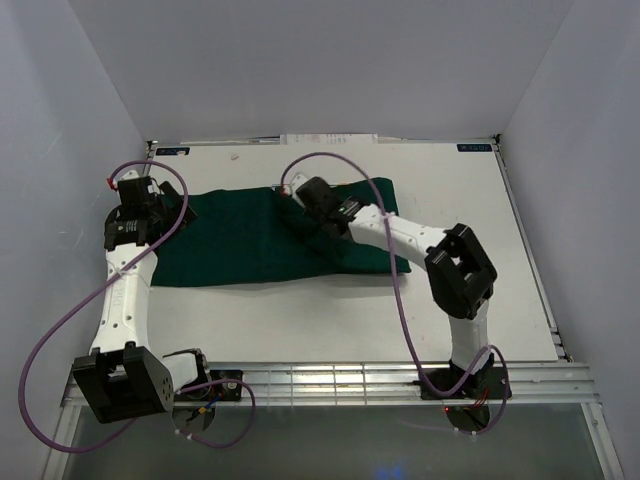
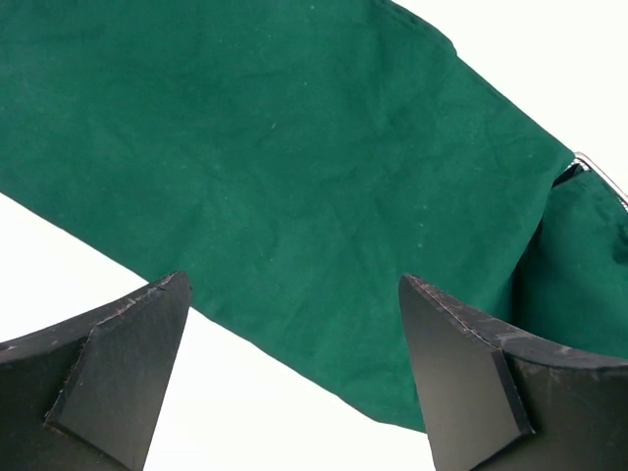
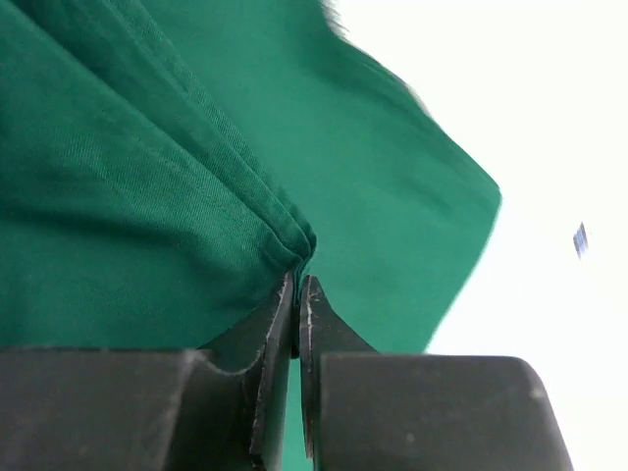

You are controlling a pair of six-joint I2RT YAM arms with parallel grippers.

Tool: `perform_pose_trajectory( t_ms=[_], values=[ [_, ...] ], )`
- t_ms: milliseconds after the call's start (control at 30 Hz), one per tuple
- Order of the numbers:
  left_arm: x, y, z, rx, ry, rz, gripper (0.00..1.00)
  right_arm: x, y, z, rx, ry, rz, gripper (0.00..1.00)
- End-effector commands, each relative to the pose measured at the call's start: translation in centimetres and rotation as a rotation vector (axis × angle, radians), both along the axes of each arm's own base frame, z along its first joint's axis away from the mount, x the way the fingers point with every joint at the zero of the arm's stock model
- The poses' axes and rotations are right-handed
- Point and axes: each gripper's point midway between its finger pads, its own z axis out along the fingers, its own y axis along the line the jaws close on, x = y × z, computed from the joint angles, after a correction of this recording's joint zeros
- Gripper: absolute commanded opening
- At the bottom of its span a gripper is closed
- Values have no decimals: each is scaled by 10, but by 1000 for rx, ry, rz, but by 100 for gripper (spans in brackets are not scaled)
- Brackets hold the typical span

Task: Open and lay out the surgical kit
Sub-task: Open the surgical kit at the center of the board.

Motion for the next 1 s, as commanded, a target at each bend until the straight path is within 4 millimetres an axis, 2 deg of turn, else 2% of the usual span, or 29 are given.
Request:
perform_pose_trajectory(
  t_ms=[0,67,100,167,200,267,300,367,400,467,500,567,600,700,800,967],
  values=[
    [0,0,9,11,-45,-2,98,50,-99,47,15,-129,-301,8],
    [-2,0,-1,15,-35,2,98,59,-128,65,14,-170,-368,8],
    [-3,1,-4,15,-29,4,98,70,-156,69,6,-184,-436,8],
    [-6,-2,-15,4,-9,-1,98,76,-199,81,-13,-226,-549,8],
    [-7,-3,-18,-1,-7,-5,98,84,-238,84,-14,-248,-646,8],
    [-10,-6,-23,-15,-10,-12,98,77,-290,85,-15,-279,-792,8],
    [-10,-7,-23,-17,-17,-13,98,75,-335,86,-15,-291,-902,8],
    [-11,-7,-25,-18,-18,-12,98,64,-382,86,11,-323,-1041,8],
    [-11,-8,-26,-19,-20,-14,98,54,-424,85,6,-335,-1147,8],
    [-10,-8,-25,-18,-28,-14,98,39,-462,78,9,-354,-1255,8],
    [-11,-8,-26,-20,-27,-14,98,26,-497,74,-8,-356,-1345,8],
    [-11,-9,-25,-23,-32,-18,98,14,-520,59,-19,-342,-1409,8],
    [-10,-9,-25,-26,-35,-20,98,4,-539,52,-15,-339,-1472,8],
    [-10,-12,-25,-37,-36,-26,98,-2,-557,30,-81,-294,-1490,8],
    [-12,-11,-30,-36,-25,-22,98,-2,-566,2,-124,-226,-1504,8],
    [-16,-11,-45,-37,7,-17,98,-7,-574,-8,-201,-206,-1539,8]
  ],
)
